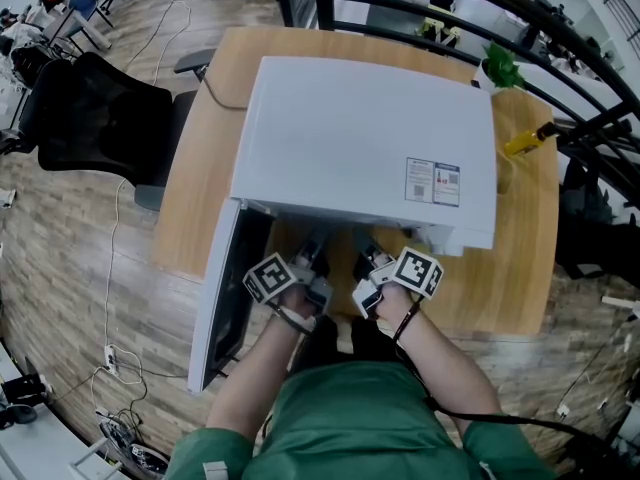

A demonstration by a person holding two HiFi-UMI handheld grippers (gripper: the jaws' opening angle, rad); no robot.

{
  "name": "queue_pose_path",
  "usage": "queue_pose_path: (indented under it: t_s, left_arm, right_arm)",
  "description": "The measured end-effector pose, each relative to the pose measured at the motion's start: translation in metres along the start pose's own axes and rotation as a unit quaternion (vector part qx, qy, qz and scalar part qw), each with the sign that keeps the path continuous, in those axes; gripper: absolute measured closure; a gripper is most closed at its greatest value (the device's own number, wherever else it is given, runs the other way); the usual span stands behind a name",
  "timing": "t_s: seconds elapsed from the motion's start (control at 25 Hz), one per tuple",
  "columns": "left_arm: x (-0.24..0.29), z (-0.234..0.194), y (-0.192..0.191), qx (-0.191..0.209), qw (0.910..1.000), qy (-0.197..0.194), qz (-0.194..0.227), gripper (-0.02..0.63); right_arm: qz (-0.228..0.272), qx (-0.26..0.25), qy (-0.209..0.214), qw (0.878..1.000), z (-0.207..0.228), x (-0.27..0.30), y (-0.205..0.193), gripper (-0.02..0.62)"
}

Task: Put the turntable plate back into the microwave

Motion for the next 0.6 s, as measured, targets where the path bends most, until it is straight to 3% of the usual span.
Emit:
queue_pose_path:
  t_s: [0.2, 0.32, 0.48, 0.6]
  left_arm:
    - [-0.012, 0.027, -0.017, 0.028, 0.9992, -0.018, -0.023, 0.495]
    - [-0.021, 0.047, -0.018, 0.079, 0.9962, -0.019, -0.031, 0.526]
    - [-0.031, 0.082, -0.02, 0.106, 0.9925, -0.055, -0.025, 0.57]
    - [-0.045, 0.099, -0.015, 0.167, 0.9848, -0.043, -0.024, 0.589]
  right_arm:
    - [-0.012, -0.036, 0.012, 0.999, -0.013, -0.02, -0.005, 0.559]
    - [-0.01, -0.069, 0.016, 0.997, -0.029, -0.035, -0.006, 0.572]
    - [-0.01, -0.123, 0.04, 0.992, -0.058, -0.052, -0.005, 0.592]
    - [-0.015, -0.182, 0.061, 0.981, -0.087, -0.064, -0.006, 0.592]
Point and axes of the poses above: the fingertips, and each gripper's own axes: x forward along the fingers, z to its right, y out of its top, the point moved 3 cm from there along -x, backward along the fingers, and after that the axes turned 6 degrees about x, right-handed, at the moved point
